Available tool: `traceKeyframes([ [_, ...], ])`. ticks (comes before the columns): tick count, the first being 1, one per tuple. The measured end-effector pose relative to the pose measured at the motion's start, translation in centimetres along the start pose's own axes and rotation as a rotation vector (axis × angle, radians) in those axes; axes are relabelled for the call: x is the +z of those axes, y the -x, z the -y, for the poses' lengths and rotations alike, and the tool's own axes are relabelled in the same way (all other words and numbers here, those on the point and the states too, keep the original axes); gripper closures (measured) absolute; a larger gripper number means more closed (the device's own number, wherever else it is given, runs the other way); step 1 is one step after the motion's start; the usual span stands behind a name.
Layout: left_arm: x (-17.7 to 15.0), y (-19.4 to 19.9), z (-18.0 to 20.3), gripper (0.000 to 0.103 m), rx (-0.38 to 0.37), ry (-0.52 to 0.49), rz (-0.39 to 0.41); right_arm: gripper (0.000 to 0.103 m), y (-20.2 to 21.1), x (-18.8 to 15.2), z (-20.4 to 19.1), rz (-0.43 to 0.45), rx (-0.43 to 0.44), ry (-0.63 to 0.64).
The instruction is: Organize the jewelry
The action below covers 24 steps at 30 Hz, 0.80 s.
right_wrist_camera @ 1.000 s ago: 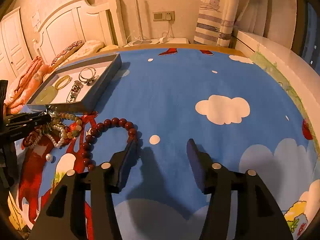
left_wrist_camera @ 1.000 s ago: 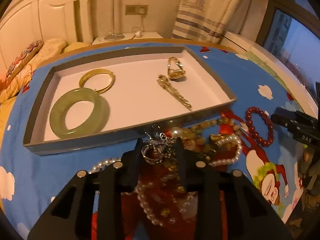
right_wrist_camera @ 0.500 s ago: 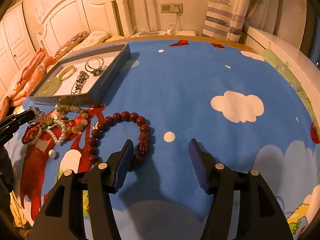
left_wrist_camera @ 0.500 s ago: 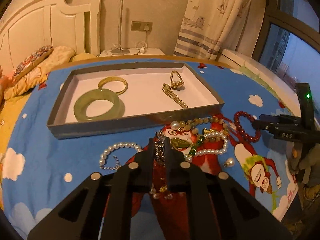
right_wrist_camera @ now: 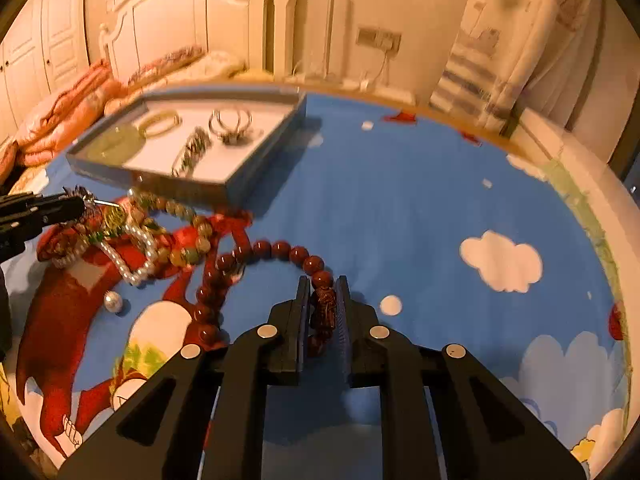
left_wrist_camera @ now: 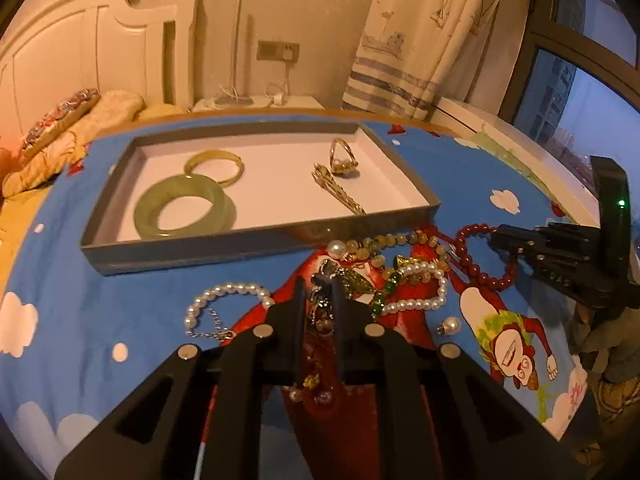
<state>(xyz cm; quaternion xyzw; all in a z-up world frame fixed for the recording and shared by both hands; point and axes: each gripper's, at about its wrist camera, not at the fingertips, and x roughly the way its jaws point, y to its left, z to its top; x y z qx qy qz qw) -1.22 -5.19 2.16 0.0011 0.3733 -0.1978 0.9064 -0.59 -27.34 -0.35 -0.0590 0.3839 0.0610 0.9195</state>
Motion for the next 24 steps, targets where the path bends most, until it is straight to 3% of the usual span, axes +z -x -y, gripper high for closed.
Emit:
traceKeyframes([
  [10,0.2,1.3,0.2,0.091,0.076,-0.025,0.026,0.09,2.6,-0.1,0.8,0.131,-0.053,-0.052],
  [24,0.2,1.9,-0.1,0.091,0.115,-0.028,0.042,0.089,4.4,0.5,0.6,0.2,-0.046,-0.092],
])
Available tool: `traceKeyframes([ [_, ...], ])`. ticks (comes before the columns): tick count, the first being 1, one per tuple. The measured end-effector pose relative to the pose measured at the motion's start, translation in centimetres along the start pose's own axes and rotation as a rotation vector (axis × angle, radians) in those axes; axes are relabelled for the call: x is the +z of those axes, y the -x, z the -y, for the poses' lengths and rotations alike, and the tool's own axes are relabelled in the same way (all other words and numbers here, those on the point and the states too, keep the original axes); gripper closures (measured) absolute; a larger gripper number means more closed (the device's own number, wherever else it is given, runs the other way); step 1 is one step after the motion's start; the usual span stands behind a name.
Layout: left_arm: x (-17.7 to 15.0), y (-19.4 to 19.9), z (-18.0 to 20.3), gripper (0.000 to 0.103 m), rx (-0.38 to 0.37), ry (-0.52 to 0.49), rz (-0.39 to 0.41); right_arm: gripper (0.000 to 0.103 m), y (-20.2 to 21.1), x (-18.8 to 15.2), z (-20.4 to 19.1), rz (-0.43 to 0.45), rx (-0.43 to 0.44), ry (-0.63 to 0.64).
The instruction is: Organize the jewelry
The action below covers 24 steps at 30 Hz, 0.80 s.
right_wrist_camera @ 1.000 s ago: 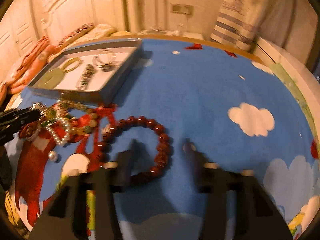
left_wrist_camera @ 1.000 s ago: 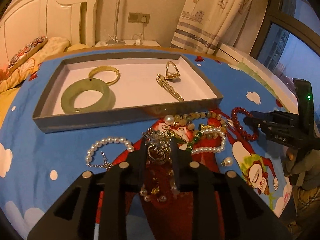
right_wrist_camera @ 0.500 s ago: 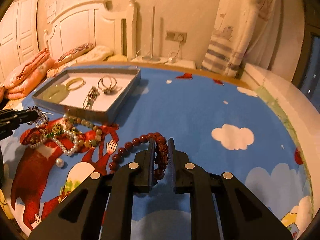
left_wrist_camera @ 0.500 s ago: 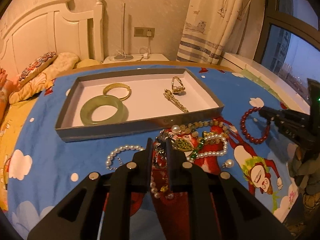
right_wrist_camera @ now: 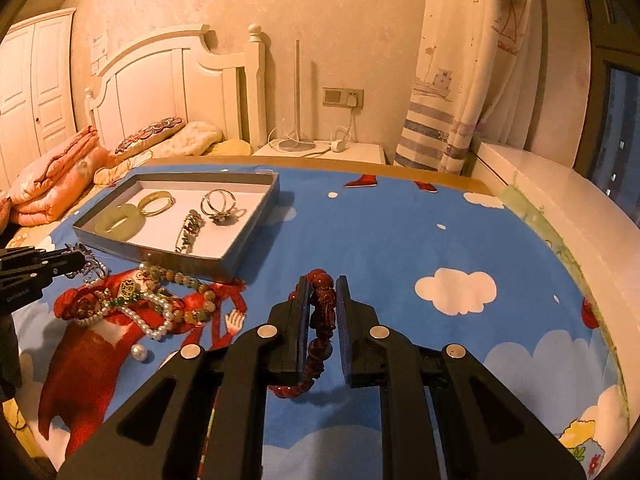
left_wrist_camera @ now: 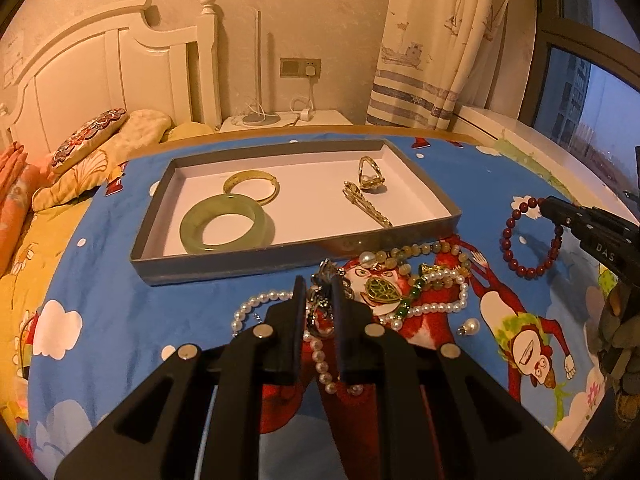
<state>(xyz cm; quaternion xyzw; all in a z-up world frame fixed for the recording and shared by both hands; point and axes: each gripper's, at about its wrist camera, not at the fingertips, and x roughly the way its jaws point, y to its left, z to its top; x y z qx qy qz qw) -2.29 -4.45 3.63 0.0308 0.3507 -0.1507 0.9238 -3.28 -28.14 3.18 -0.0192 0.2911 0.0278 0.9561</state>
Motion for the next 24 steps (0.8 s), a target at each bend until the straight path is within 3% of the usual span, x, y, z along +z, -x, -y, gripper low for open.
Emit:
traceKeyframes([
  [8,0.7,0.3,-0.4,0.091,0.005,-0.003,0.021,0.089,0.6,1.5,-1.4,0.043,0.009,0.028],
  [24,4.6,-0.6,-0.4,0.091,0.003,-0.011,0.069,0.09,-1.3,7.5,-7.1,0.137,0.115,0.144],
])
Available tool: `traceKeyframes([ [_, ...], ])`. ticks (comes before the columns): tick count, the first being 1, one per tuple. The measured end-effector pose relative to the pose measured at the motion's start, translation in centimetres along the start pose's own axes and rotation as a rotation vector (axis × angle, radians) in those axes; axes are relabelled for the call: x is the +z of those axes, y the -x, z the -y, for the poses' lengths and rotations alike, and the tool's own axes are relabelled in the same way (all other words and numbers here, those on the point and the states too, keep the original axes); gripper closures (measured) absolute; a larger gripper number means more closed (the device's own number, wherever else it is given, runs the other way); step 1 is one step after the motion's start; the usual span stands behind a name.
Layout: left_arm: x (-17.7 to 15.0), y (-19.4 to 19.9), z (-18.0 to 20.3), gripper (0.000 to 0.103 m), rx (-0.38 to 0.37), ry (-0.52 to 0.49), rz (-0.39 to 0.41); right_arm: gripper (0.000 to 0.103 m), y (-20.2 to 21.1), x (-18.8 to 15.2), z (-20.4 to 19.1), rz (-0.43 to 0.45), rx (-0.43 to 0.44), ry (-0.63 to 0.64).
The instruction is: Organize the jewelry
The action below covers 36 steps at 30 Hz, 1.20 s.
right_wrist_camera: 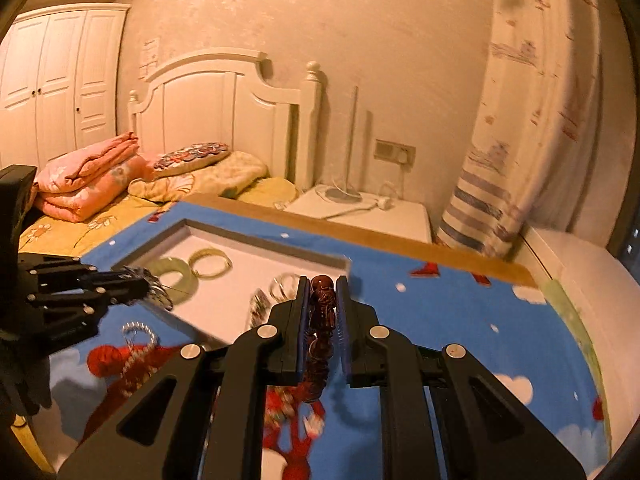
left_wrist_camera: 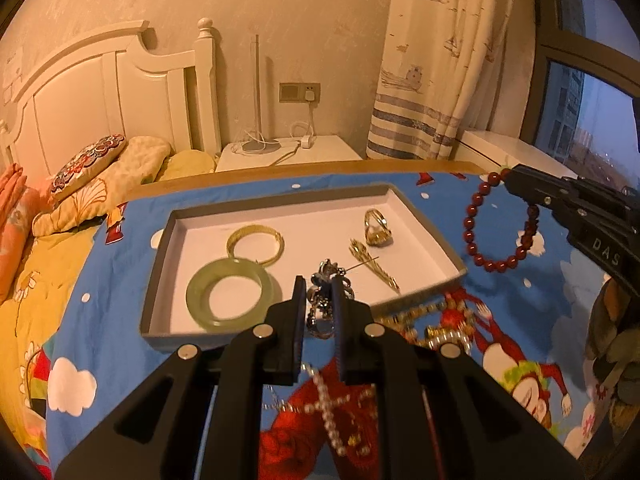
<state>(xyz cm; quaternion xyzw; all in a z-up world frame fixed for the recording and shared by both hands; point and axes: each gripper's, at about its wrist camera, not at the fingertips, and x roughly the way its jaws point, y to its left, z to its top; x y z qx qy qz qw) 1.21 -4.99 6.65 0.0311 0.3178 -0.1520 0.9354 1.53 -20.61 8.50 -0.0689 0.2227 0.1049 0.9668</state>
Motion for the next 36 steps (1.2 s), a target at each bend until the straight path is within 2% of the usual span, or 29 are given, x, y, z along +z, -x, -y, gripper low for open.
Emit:
traceKeyframes([
  [6,2.1,-2.5,-1.8,0.091,0.019,0.086,-0.013,0.089,-4.1,2.0,-0.7,-0.032,0.068,-0.021],
  [15,2.5,-5.7,-2.7,0.091,0.108,0.11,-0.052,0.089,-10.0,4.3,-2.7,-0.099,0.185,-0.056],
  [23,2.6,-7.7,-3.8,0.089,0.137,0.135,-0.075,0.089,-14.2,4.0,-4.0,-0.172,0.211,-0.034],
  [24,2.7,-7.7,-3.9,0.084,0.138,0.138,-0.071,0.085,-14.4,3.9,-4.0,-0.178,0.212,-0.031],
  [25,2.7,-7.7,-4.0,0.066,0.139,0.141,-0.068,0.079,-14.6,3.8,-4.0,-0.193,0.211,-0.026],
  [26,2.7,-7.5,-4.0,0.042,0.137,0.147,-0.06,0.054,-14.7,3.7,-3.8,-0.202,0.212,-0.028],
  [27,2.7,-7.1,-4.1,0.034,0.139,0.152,-0.041,0.037,-14.4,3.6,-3.4,-0.197,0.214,-0.043],
  [28,2.6,-6.6,-4.1,0.028,0.148,0.156,-0.02,0.029,-14.0,3.5,-2.9,-0.18,0.215,-0.058],
  [31,2.1,-5.4,-4.3,0.027,0.171,0.156,-0.005,0.029,-12.2,3.0,-1.6,-0.147,0.199,-0.076],
  [36,-0.3,-2.8,-6.1,0.016,0.237,0.223,0.002,0.029,-8.0,1.1,1.7,-0.1,0.169,-0.139],
])
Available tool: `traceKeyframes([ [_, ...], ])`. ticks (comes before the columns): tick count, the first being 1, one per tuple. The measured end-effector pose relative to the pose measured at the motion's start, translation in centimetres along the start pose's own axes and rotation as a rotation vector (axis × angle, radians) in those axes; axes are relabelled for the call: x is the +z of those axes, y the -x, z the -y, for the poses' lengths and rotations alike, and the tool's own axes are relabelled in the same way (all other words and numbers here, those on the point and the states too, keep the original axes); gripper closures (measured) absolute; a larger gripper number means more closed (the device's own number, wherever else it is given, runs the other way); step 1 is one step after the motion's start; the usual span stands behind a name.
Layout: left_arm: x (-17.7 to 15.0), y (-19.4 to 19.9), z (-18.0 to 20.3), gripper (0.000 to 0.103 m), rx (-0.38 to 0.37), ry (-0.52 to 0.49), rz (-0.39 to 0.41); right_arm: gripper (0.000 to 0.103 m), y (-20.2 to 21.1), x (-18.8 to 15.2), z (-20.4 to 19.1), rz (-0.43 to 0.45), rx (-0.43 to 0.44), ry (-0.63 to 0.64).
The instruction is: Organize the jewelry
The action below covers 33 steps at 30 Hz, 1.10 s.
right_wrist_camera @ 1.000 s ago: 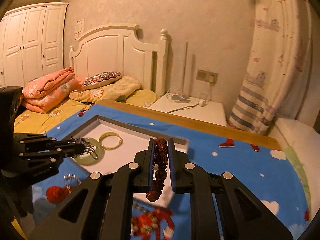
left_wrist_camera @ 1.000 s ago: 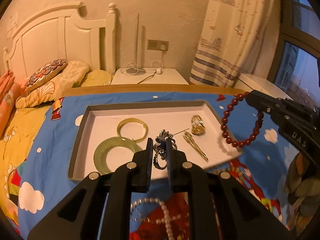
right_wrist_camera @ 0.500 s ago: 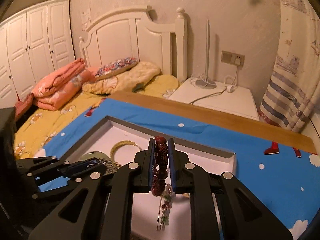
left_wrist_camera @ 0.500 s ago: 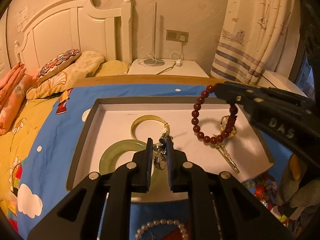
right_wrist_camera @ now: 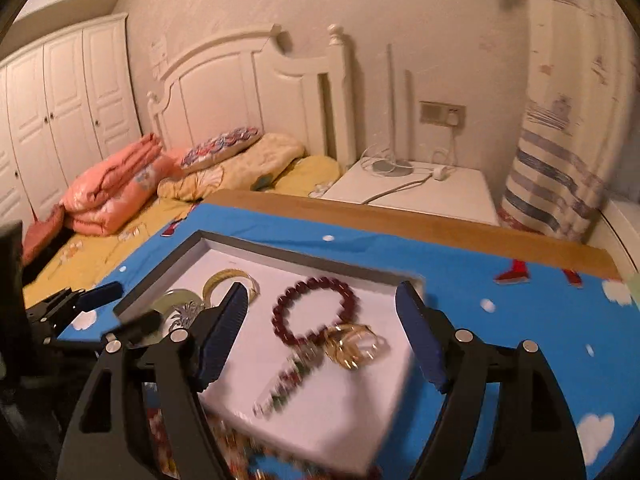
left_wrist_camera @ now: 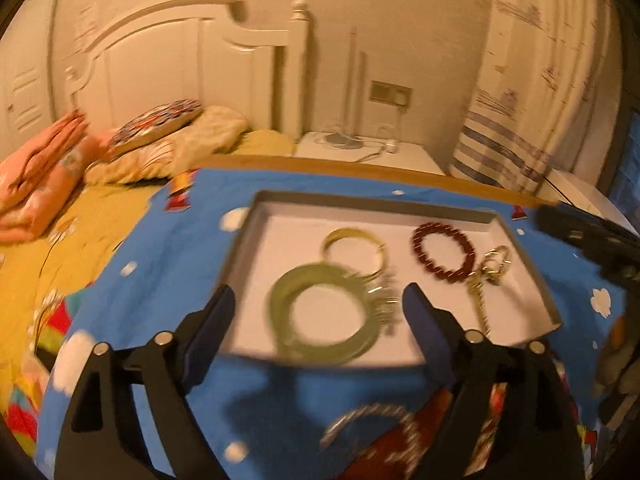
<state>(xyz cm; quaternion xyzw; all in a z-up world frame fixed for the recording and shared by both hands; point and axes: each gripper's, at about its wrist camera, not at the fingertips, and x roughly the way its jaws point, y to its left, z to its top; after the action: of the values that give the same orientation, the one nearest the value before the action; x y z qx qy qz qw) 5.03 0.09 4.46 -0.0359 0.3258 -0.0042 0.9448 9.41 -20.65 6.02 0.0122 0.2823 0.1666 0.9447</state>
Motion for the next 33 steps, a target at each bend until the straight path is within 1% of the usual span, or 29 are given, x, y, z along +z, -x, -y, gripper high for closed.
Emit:
traceKeyframes([
  [2,-1.1,1.1,-1.4,0.014,0.017,0.038,0.0,0.029,1.6,-1.2,1.2,0.007,-0.006,-0.03],
  [5,-2.7,2.7,-3.2,0.012,0.02,0.078,-0.012,0.029,3.6,-3.3,3.1,0.003,-0.018,-0.098],
  [8,-4.1,3.8,-3.9,0.011,0.018,0.084,-0.03,0.029,4.6,-5.2,4.6,-0.023,-0.034,-0.158],
  [11,-5.6,4.3,-4.5,0.01,-0.005,0.079,-0.078,0.029,4.8,-6.9,5.5,-0.076,-0.045,-0.194],
  [13,-6.2,4.4,-5.1,0.007,-0.036,0.108,-0.102,0.029,4.3,-7.7,5.7,-0.136,-0.056,-0.197],
  [14,-6.3,4.4,-5.5,0.006,-0.05,0.129,-0.109,0.029,4.1,-8.0,5.6,-0.152,-0.059,-0.192],
  [17,-6.6,3.7,-6.4,0.005,-0.093,0.182,-0.139,0.031,4.1,-8.2,4.4,-0.159,-0.073,-0.141],
  [18,-6.6,3.4,-6.6,0.005,-0.106,0.2,-0.152,0.037,4.0,-8.3,3.7,-0.17,-0.079,-0.114],
  [19,-6.7,3.2,-7.1,0.005,-0.115,0.223,-0.161,0.039,3.8,-8.4,3.2,-0.179,-0.081,-0.092],
  [21,-6.9,3.4,-7.5,0.005,-0.133,0.249,-0.148,0.046,3.6,-8.7,1.8,-0.198,-0.072,-0.032],
  [24,-6.8,3.7,-7.5,0.004,-0.15,0.256,-0.127,0.05,3.2,-9.0,0.7,-0.223,-0.062,0.012],
  [27,-6.6,3.7,-7.4,0.003,-0.16,0.261,-0.127,0.055,2.7,-9.2,-0.1,-0.254,-0.057,0.038],
  [29,-6.6,3.7,-7.4,0.003,-0.168,0.265,-0.125,0.055,2.3,-9.3,-0.5,-0.274,-0.061,0.061],
  [33,-6.6,3.7,-7.4,0.003,-0.179,0.271,-0.122,0.057,1.2,-9.7,-2.3,-0.318,-0.09,0.149],
])
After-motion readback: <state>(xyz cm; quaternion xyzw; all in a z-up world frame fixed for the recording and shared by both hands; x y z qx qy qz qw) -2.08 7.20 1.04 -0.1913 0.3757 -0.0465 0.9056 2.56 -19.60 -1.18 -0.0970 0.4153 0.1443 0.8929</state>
